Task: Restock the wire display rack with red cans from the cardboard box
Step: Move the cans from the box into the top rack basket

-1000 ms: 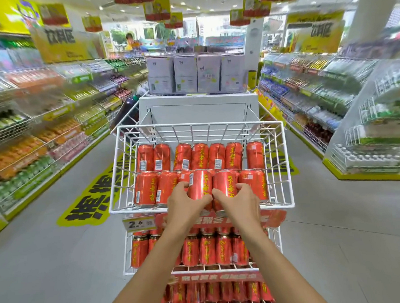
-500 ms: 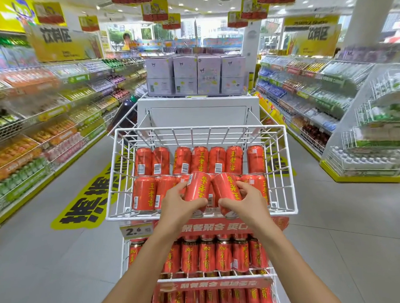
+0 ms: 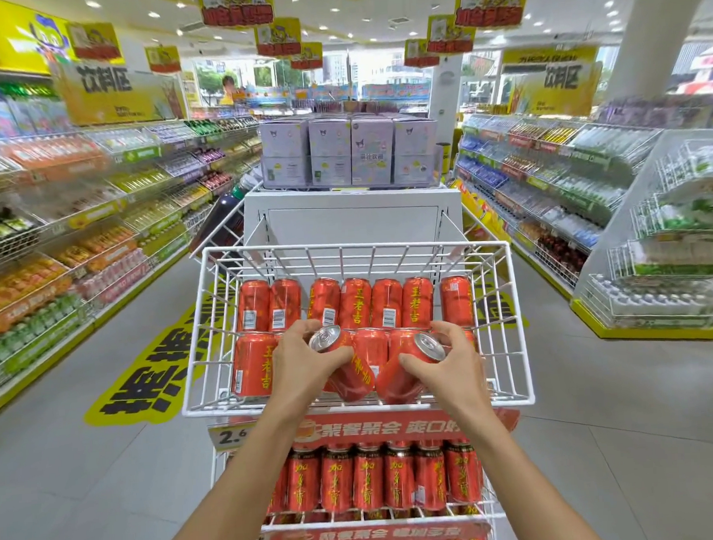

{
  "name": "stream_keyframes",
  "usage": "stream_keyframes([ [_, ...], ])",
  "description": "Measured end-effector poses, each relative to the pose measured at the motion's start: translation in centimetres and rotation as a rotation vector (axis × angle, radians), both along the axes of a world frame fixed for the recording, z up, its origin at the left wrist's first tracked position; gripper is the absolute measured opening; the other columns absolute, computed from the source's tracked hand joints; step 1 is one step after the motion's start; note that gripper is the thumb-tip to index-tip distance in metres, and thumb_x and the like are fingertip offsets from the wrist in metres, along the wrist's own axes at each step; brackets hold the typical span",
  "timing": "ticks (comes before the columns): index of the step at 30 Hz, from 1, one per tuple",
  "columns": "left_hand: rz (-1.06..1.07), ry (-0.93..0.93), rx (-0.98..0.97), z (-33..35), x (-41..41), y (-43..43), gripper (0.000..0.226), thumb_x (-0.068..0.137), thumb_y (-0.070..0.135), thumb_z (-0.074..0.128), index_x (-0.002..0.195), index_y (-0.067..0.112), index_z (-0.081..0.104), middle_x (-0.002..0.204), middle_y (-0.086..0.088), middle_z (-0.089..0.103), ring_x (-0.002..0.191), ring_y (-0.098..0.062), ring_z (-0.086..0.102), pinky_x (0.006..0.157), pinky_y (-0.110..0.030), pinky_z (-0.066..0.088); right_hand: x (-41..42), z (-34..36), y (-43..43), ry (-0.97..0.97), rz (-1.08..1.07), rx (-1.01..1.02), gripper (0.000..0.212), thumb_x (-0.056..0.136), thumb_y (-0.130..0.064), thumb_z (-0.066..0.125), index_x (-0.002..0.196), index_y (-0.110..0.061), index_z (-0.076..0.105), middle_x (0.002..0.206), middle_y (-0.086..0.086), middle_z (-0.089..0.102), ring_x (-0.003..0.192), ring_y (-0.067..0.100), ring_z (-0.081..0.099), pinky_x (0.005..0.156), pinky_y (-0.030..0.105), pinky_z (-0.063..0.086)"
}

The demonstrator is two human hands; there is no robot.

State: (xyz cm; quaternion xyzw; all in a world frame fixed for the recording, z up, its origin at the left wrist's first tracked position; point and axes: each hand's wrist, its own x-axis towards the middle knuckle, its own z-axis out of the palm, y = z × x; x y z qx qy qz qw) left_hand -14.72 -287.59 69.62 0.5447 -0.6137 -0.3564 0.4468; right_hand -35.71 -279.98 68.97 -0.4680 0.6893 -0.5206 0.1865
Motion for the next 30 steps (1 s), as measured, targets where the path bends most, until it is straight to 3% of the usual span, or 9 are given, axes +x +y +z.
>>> stream_keyframes([
  [7, -0.019, -0.018, -0.003, -0.8, -1.2, -2.2, 0.037, 0.064, 0.04, 0.097, 0.088, 0.036, 0.069, 0.082, 0.034, 0.069, 0.083, 0.014, 0.064, 0.061, -0.002, 0.044, 0.6, -0.8, -2.9, -0.009, 0.068, 0.006, 0.079, 0.071, -0.045, 0.094, 0.138, -0.021, 0.06, 0.125, -0.01, 0.065, 0.111, 0.003, 0.062, 0.097, 0.022, 0.049],
  [9, -0.054, -0.048, 0.008, -1.3, -1.5, -2.8, 0.06, 0.064, 0.044, 0.097, 0.117, 0.031, 0.072, 0.103, 0.023, 0.069, 0.097, 0.002, 0.064, 0.077, -0.011, 0.048, 0.8, -0.9, -3.3, -0.015, 0.076, 0.017, 0.078, 0.072, -0.048, 0.093, 0.138, -0.023, 0.061, 0.121, -0.013, 0.065, 0.103, -0.005, 0.061, 0.096, 0.021, 0.048],
  [11, -0.067, -0.083, 0.046, -2.0, -1.9, -3.1, 0.081, 0.063, 0.042, 0.098, 0.134, 0.021, 0.065, 0.116, 0.005, 0.069, 0.107, -0.014, 0.065, 0.09, -0.029, 0.056, 0.9, -1.2, -3.6, -0.026, 0.085, 0.032, 0.078, 0.073, -0.048, 0.092, 0.14, -0.024, 0.061, 0.125, -0.012, 0.065, 0.112, 0.002, 0.062, 0.1, 0.028, 0.051],
  [13, -0.047, -0.126, 0.06, -2.3, -2.2, -3.3, 0.074, 0.062, 0.042, 0.098, 0.124, 0.019, 0.065, 0.111, 0.003, 0.069, 0.103, -0.016, 0.067, 0.085, -0.03, 0.057, 0.8, -1.7, -3.8, -0.036, 0.094, 0.044, 0.078, 0.074, -0.046, 0.092, 0.141, -0.025, 0.06, 0.125, -0.012, 0.065, 0.121, 0.01, 0.062, 0.099, 0.027, 0.051],
  [15, -0.027, -0.18, 0.033, -2.1, -2.4, -3.3, 0.05, 0.062, 0.044, 0.096, 0.098, 0.029, 0.064, 0.092, 0.013, 0.069, 0.089, -0.008, 0.068, 0.066, -0.018, 0.05, 0.8, -2.0, -4.0, -0.043, 0.094, 0.054, 0.081, 0.074, -0.049, 0.091, 0.145, -0.027, 0.058, 0.13, -0.011, 0.062, 0.126, 0.013, 0.059, 0.1, 0.027, 0.051],
  [17, -0.028, -0.217, 0.005, -1.5, -2.7, -3.0, 0.045, 0.063, 0.044, 0.095, 0.084, 0.037, 0.057, 0.081, 0.021, 0.063, 0.079, 0.001, 0.064, 0.056, -0.012, 0.041, 0.8, -2.1, -4.3, -0.028, 0.079, 0.068, 0.087, 0.074, -0.053, 0.09, 0.15, -0.027, 0.055, 0.143, -0.003, 0.057, 0.134, 0.018, 0.055, 0.11, 0.038, 0.05],
  [21, -0.023, -0.272, -0.006, -1.4, -3.1, -2.5, 0.054, 0.065, 0.044, 0.095, 0.101, 0.025, 0.061, 0.089, 0.011, 0.066, 0.084, -0.01, 0.065, 0.066, -0.021, 0.049, 1.0, -2.1, -4.8, 0.051, 0.025, 0.092, 0.09, 0.073, -0.059, 0.088, 0.149, -0.021, 0.058, 0.146, 0.001, 0.06, 0.139, 0.022, 0.053, 0.116, 0.043, 0.045],
  [25, -0.005, -0.222, -0.022, -1.4, -3.1, -2.2, 0.047, 0.066, 0.04, 0.094, 0.099, 0.023, 0.065, 0.084, 0.01, 0.07, 0.079, -0.006, 0.068, 0.061, -0.019, 0.049, 1.2, -2.1, -4.9, 0.008, -0.018, 0.084, 0.083, 0.069, -0.06, 0.09, 0.138, -0.021, 0.066, 0.137, -0.001, 0.068, 0.135, 0.024, 0.056, 0.111, 0.045, 0.05],
  [30, 0.084, -0.151, -0.062, 0.6, -0.7, -2.8, 0.06, 0.065, 0.04, 0.093, 0.117, 0.018, 0.073, 0.1, 0.003, 0.076, 0.094, -0.015, 0.072, 0.086, -0.04, 0.061, 3.6, 0.1, -6.7, -0.033, 0.025, 0.014, 0.082, 0.068, -0.059, 0.091, 0.138, -0.022, 0.067, 0.14, -0.001, 0.067, 0.136, 0.021, 0.056, 0.11, 0.035, 0.046],
])
